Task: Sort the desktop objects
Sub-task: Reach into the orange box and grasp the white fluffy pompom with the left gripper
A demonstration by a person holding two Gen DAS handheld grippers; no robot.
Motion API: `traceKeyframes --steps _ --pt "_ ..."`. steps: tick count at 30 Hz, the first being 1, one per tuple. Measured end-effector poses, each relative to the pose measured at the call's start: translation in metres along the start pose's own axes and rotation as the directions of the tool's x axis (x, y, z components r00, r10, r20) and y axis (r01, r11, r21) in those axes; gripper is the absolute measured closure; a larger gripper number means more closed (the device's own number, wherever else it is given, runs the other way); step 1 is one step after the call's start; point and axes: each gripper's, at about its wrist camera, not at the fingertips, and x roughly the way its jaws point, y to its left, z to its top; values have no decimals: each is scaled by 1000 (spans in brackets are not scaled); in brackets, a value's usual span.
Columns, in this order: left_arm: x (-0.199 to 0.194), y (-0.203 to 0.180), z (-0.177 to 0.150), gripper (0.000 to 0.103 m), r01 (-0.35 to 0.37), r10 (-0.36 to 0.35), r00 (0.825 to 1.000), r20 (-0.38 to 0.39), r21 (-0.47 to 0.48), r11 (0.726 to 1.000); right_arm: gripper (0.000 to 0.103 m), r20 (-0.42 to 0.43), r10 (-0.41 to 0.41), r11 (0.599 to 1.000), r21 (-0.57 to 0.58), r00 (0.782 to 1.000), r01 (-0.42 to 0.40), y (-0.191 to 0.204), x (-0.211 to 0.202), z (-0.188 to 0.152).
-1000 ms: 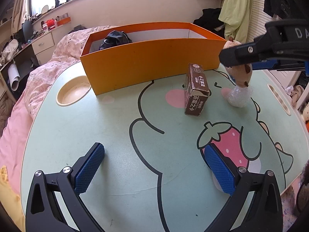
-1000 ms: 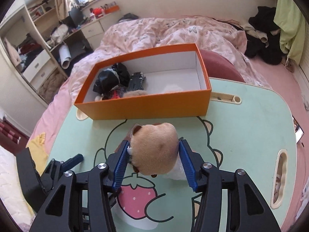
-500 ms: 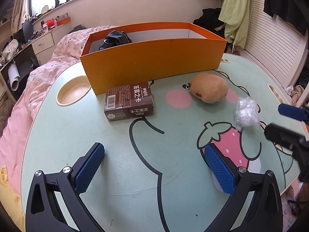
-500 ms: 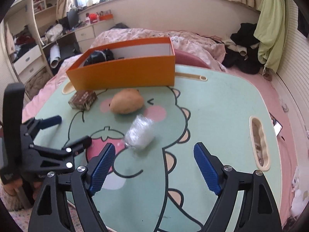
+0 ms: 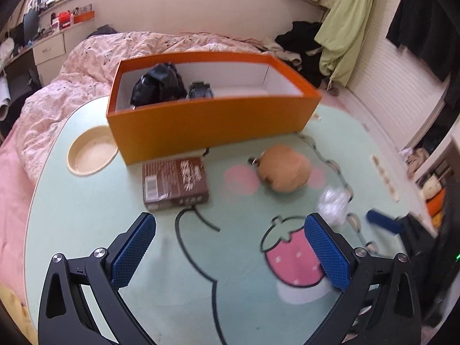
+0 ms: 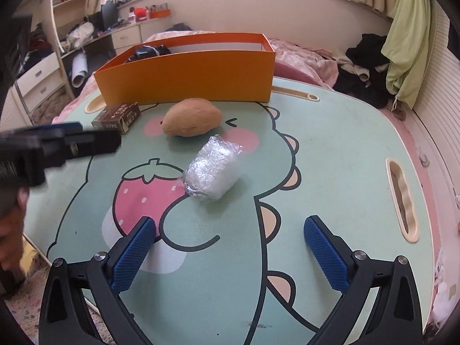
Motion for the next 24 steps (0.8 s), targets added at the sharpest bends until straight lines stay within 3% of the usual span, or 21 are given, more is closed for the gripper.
traceKeyframes --steps 2,7,9,10,11,13,17,18,22,24 --pt "-9 -3 31 0 36 -36 999 -2 -13 999 0 0 -1 1000 1 1000 1 1 0 1" --pt "6 -16 112 2 43 -40 994 -98 34 998 0 2 -1 1000 2 1000 1 1 0 0" --pt "31 -20 138 9 48 -40 981 -187 37 998 0 4 -2 1000 3 1000 2 0 -1 1" --pt "45 -20 147 20 51 -45 971 -233 22 998 0 5 -2 1000 4 1000 2 -1 -1 1" --pt "56 -20 152 31 50 -45 962 -269 12 999 0 5 -1 1000 5 1000 1 -1 -1 1" --pt "85 -21 162 40 26 -24 934 -356 2 1000 0 6 -2 1000 6 1000 2 -1 -1 2" --pt "115 -25 159 42 -23 33 903 -429 29 999 0 7 -6 1000 12 1000 6 -2 -2 3" --pt "121 -24 157 43 -23 30 895 -444 22 1000 0 7 -7 1000 12 1000 6 -2 -2 3" --pt "141 -26 154 62 2 -10 856 -516 -16 1000 0 7 -6 1000 12 1000 6 -2 -2 3" --pt "149 -26 151 62 8 -19 841 -540 -23 1000 0 7 -6 1000 12 1000 6 -2 -2 3"
